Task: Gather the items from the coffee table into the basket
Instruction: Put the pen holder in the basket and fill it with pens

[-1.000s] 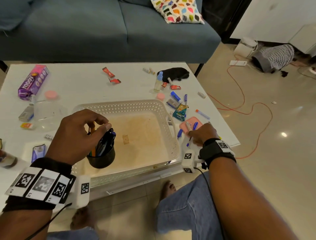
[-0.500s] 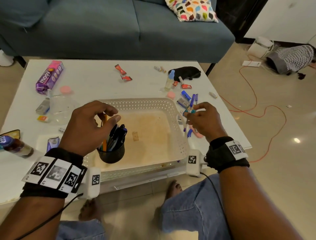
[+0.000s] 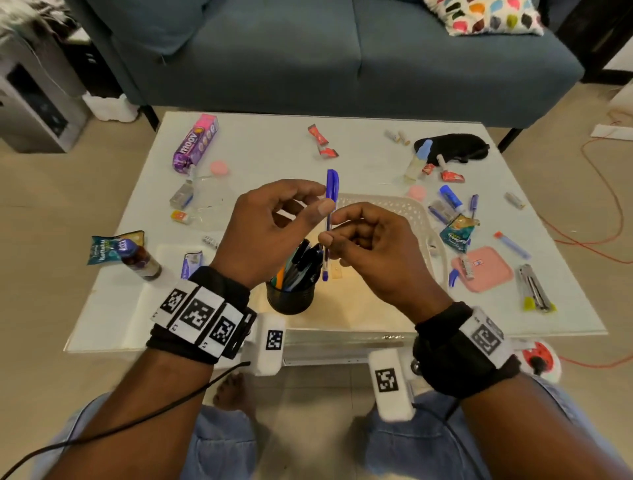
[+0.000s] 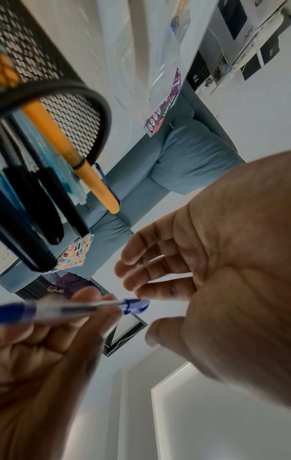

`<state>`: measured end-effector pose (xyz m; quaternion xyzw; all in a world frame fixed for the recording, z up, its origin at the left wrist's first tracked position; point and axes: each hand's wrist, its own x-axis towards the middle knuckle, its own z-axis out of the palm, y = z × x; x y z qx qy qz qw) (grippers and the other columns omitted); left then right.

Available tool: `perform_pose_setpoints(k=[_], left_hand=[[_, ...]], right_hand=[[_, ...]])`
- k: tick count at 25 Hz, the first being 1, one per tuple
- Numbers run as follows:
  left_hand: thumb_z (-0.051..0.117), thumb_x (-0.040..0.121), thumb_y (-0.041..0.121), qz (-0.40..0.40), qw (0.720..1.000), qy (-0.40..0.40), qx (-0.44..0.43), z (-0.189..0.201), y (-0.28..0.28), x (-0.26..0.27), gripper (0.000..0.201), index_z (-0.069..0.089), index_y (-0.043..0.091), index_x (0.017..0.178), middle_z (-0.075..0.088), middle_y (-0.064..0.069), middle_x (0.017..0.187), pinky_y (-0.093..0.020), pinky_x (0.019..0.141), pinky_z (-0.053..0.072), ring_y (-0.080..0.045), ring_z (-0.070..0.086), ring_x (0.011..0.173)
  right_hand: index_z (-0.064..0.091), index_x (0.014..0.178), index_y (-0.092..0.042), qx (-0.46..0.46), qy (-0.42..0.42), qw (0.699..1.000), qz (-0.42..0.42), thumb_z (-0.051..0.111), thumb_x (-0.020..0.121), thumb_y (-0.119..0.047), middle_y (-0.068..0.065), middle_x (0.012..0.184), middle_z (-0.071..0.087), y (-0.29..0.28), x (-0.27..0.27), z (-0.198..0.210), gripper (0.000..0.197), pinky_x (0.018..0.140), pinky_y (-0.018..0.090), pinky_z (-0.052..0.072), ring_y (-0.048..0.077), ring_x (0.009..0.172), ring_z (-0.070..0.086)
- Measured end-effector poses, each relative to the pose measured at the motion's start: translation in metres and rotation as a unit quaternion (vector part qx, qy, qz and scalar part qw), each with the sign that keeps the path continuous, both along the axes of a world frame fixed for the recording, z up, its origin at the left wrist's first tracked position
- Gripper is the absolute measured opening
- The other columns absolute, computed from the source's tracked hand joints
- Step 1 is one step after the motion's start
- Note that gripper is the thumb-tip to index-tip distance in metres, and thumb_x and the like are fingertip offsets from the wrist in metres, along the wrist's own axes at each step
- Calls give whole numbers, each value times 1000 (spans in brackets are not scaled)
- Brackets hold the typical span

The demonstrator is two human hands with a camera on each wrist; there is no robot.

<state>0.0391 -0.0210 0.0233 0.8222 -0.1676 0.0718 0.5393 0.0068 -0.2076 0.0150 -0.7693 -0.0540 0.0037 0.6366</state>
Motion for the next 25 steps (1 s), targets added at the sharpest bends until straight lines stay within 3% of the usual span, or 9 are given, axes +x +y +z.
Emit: perform_pose_setpoints(k=[3, 7, 9, 11, 14, 18, 20, 23, 25], left_hand=[[66, 97, 30, 1, 1000, -3, 8, 1, 0, -1, 23, 71, 27, 119, 74, 10, 103, -41, 77, 63, -13, 71, 90], [71, 93, 24, -5, 1000, 9, -12, 3, 2, -4, 31, 69, 19, 124, 73, 8, 99, -40, 77, 63, -15, 72, 94], [72, 93, 23, -2, 1000, 1, -7, 8, 7, -4, 40, 63, 23, 131, 71, 6, 98, -40, 77, 64, -16, 72, 91], [72, 92, 25, 13, 1000, -2, 12, 11, 19, 0, 48, 56, 31, 137, 68, 5, 97, -39, 77, 64, -18, 72, 88], [73, 91, 25, 12, 996, 3, 84, 6, 37, 4, 35, 62, 31, 124, 66, 7, 92, -42, 75, 63, -15, 71, 80], [76, 88, 20, -31, 991, 0, 126, -11, 36, 4, 11, 74, 22, 99, 71, 4, 90, -43, 75, 60, -16, 70, 77], [78, 86, 20, -32, 990, 3, 140, -16, 34, 5, 10, 74, 21, 95, 72, 5, 89, -42, 74, 59, -15, 71, 76], [80, 84, 18, -11, 987, -20, 158, -21, 31, 7, 9, 75, 20, 91, 73, 3, 86, -41, 75, 59, -16, 70, 72], [81, 81, 13, 5, 983, -26, 180, -23, 29, 5, 10, 74, 19, 86, 71, 0, 84, -40, 75, 57, -19, 67, 70]], right_hand=[[69, 107, -7, 30, 2, 999, -11, 78, 89, -11, 6, 84, 79, 8, -1, -7, 20, 66, 24, 57, 20, 77, 78], [69, 115, -7, 25, -17, 1000, 3, 76, 92, -11, 4, 90, 79, 20, -5, -8, 25, 68, 21, 57, 16, 80, 77], [68, 116, -10, 7, -28, 1000, 4, 74, 93, -16, 3, 91, 79, 18, -4, -6, 24, 72, 26, 61, 16, 82, 77], [66, 116, -13, -18, -37, 999, -26, 73, 95, -24, 3, 88, 78, 5, 2, -1, 25, 73, 24, 60, 13, 80, 76], [63, 117, -11, -32, -41, 994, -100, 70, 97, -22, 13, 86, 76, -28, 13, 2, 24, 65, 13, 53, 9, 74, 73], [65, 115, -7, -80, -51, 978, -188, 69, 97, -19, 17, 90, 75, -78, 22, 3, 22, 65, 11, 53, 16, 78, 73], [68, 108, -7, -97, -44, 967, -231, 70, 96, -19, 13, 91, 76, -103, 24, 3, 17, 68, 16, 57, 21, 82, 75], [72, 93, -11, -164, 1, 942, -293, 70, 91, -21, 7, 87, 77, -144, 25, -15, 11, 77, 33, 64, 24, 84, 75], [73, 87, -15, -206, 49, 922, -324, 72, 87, -23, 6, 86, 77, -169, 25, -31, 9, 79, 37, 62, 23, 86, 75]])
